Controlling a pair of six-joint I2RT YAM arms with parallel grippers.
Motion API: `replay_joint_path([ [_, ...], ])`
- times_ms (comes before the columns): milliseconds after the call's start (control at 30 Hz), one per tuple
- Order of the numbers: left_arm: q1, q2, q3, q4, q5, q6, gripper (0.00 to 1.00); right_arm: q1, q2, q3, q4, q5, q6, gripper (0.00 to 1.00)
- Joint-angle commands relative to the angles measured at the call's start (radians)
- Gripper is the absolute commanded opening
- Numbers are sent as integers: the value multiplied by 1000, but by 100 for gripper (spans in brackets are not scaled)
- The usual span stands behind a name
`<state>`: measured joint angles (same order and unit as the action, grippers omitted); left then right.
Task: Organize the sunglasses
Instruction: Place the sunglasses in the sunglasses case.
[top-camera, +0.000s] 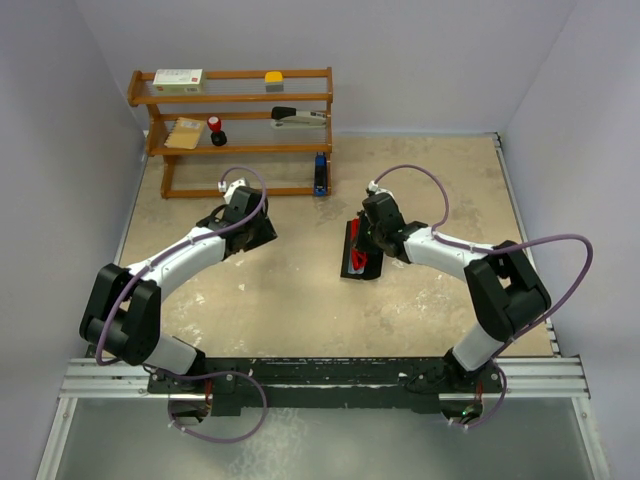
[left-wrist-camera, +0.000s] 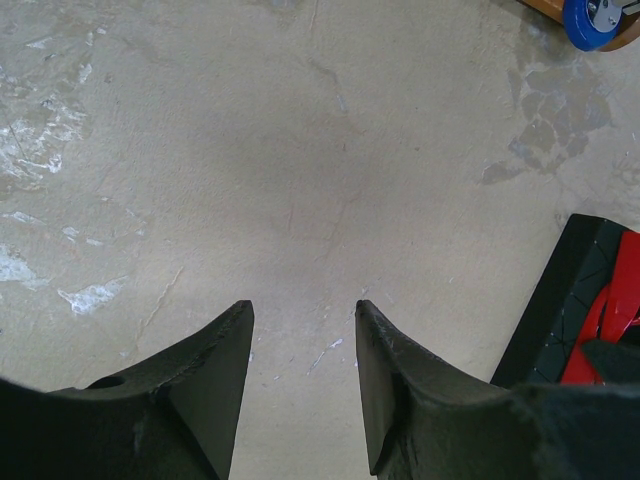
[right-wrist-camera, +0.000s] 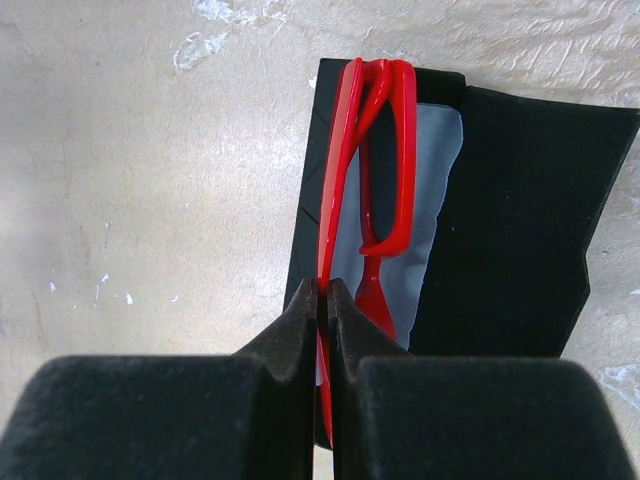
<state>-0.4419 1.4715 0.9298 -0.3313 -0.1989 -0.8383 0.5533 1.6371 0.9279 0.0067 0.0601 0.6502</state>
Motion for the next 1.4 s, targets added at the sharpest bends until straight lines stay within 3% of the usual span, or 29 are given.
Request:
replay_joint_path([
  [0, -8, -19, 38, 4, -23, -4, 43, -6, -9, 16, 20, 31, 31, 0],
  [500, -15, -10, 44, 3, -25, -3, 43, -6, -72, -15, 0, 79, 57, 0],
  [1300, -17, -32, 36, -20, -39, -2, 43, -6, 69, 13, 103, 6, 63, 0],
  [1367, -17, -33, 36, -19, -40, -3, 43, -6, 61, 13, 97, 34, 62, 8],
])
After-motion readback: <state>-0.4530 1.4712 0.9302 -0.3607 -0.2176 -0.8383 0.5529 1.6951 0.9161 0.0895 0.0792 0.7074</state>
